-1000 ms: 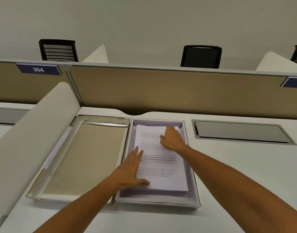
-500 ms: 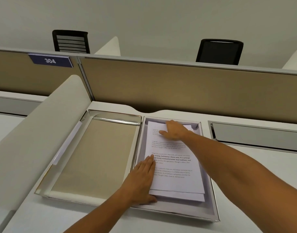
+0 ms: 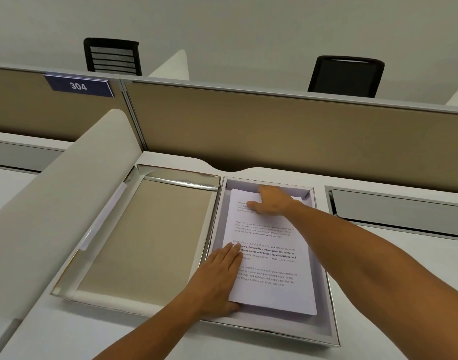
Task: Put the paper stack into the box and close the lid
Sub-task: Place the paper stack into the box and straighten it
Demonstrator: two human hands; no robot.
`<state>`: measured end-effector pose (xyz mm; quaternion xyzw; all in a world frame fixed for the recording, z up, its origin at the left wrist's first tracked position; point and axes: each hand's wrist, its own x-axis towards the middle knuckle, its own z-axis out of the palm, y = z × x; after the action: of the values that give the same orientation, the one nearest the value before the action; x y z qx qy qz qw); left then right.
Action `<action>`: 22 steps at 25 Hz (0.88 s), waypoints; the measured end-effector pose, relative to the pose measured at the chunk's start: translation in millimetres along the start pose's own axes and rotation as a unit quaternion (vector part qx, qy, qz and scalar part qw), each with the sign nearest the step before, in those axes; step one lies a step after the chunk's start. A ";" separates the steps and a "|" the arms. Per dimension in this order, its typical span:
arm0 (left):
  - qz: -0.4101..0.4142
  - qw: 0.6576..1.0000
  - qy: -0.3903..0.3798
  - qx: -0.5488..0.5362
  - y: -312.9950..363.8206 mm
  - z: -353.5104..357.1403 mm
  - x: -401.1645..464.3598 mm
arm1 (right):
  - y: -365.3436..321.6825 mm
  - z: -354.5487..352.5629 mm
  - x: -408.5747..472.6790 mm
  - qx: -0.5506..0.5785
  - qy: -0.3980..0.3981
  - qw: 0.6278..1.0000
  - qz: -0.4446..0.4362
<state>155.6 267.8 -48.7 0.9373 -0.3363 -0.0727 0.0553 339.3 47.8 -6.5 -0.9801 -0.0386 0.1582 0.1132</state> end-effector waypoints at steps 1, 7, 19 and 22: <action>0.000 1.000 -0.001 0.003 -0.8 0.2 0.4 | 0.5 0.9 1.1 0.003 -0.003 1.000 -0.001; 0.002 1.000 0.005 0.006 -4.8 -2.5 4.2 | 1.4 13.9 -0.7 -0.011 0.027 1.000 -0.001; 0.025 0.998 -0.027 -0.049 -14.3 -13.4 -2.2 | 8.1 14.2 -4.9 -0.028 0.075 0.996 -0.028; -0.034 0.990 0.083 -0.107 -26.8 -26.6 -14.4 | 4.3 13.5 -16.1 0.016 0.125 0.991 -0.044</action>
<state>166.0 299.0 -25.2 0.9396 -0.2887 -0.0318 0.1811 320.0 44.7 -15.2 -0.9876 -0.0644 0.0295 0.1399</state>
